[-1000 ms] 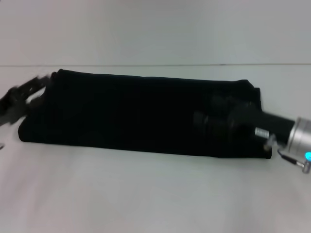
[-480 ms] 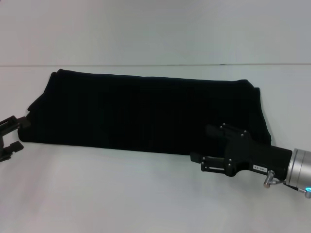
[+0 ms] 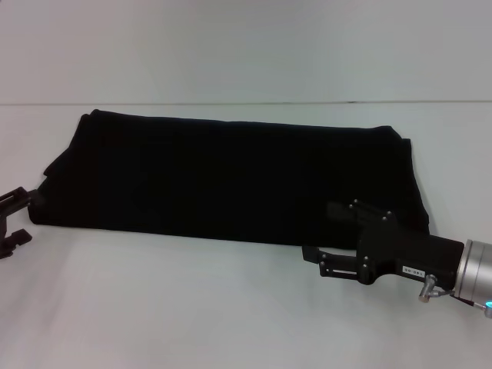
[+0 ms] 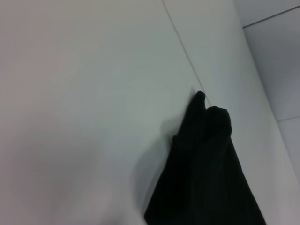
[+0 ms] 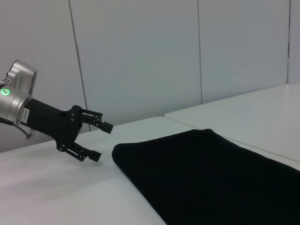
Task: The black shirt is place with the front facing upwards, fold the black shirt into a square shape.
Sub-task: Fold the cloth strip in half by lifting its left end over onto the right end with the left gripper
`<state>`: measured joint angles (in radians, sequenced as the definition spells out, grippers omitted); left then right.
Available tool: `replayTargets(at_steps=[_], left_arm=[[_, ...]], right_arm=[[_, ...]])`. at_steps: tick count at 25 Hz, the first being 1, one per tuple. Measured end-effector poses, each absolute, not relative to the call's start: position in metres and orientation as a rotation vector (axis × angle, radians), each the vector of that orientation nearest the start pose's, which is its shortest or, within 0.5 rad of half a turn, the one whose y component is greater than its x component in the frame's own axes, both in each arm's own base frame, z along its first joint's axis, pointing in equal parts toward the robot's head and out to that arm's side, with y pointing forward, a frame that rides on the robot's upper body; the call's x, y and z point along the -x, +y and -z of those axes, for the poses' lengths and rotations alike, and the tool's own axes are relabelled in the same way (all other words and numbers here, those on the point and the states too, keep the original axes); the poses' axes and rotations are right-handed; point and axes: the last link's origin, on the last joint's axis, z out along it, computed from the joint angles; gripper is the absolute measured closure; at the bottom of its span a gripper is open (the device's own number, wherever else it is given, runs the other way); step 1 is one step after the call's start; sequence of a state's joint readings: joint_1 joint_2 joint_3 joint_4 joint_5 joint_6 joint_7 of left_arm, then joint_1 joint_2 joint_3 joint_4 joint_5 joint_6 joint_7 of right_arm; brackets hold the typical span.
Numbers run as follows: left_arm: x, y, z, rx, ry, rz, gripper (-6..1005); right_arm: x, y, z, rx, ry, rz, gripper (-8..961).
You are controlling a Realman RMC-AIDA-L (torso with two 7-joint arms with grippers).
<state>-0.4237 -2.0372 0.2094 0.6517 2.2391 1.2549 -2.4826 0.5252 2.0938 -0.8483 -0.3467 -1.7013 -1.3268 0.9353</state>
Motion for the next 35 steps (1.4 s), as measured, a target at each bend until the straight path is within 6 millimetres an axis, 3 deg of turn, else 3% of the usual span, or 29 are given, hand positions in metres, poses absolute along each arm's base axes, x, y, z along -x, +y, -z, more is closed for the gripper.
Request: replayTargets(at_steps=[13, 35], left_arm=[[0.388, 0.328, -0.058, -1.863, 2.896, -1.251, 124], [0.369, 0.364, -0.046, -2.048, 2.884, -1.149, 134]], right_arm=[[-0.272, 0.321, 0.057, 2.595, 0.433, -0.735, 8], [-0.27, 0.323, 0.057, 2.586, 0.44, -0.747, 9]])
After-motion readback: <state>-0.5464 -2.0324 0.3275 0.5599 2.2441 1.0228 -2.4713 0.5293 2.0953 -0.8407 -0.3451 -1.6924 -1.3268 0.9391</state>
